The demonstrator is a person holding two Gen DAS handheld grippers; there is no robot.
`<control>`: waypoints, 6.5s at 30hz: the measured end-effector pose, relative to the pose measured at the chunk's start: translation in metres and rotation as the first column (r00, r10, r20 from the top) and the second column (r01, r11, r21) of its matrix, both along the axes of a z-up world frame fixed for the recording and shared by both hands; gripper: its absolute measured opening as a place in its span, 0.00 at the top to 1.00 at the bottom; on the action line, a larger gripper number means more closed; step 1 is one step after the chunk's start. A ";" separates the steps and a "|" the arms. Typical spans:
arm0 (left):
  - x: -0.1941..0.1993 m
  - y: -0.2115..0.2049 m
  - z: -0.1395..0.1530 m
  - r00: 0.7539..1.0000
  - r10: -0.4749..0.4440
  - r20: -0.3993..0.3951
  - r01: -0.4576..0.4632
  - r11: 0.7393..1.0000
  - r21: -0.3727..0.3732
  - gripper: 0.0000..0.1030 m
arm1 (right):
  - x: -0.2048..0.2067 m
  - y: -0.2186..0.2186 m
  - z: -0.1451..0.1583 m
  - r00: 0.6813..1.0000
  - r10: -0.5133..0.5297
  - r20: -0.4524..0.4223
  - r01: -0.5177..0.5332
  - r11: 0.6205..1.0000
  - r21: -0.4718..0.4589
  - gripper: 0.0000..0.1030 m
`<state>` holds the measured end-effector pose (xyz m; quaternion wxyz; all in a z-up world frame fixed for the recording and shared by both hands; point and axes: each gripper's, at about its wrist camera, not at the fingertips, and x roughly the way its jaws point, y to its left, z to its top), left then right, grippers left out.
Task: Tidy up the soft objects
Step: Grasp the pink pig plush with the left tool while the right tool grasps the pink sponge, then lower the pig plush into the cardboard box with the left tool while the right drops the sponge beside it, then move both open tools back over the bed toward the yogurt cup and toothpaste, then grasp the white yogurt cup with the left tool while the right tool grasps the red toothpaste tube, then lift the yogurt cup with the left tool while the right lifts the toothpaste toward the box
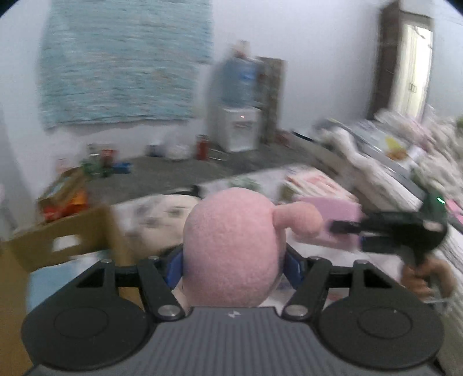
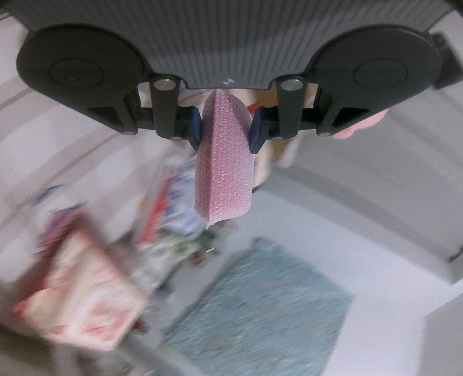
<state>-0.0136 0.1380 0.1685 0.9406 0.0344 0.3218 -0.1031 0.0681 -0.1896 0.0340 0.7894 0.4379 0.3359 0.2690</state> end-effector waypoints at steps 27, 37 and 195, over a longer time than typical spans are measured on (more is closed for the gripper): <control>0.053 0.194 -0.138 0.854 0.429 -0.293 -0.290 0.862 0.417 0.03 | 0.063 0.359 0.061 0.808 0.584 -0.071 -0.588 0.805 -0.071 0.68; 0.036 0.207 -0.130 0.871 0.347 -0.348 -0.258 0.926 0.276 0.41 | 0.072 0.415 0.061 0.745 0.643 -0.177 -0.659 0.672 -0.337 0.68; 0.123 -0.090 -0.151 0.937 -0.233 -0.259 0.302 0.915 0.268 0.40 | 0.099 0.058 -0.031 0.970 -0.205 -0.128 0.097 0.816 -0.570 0.74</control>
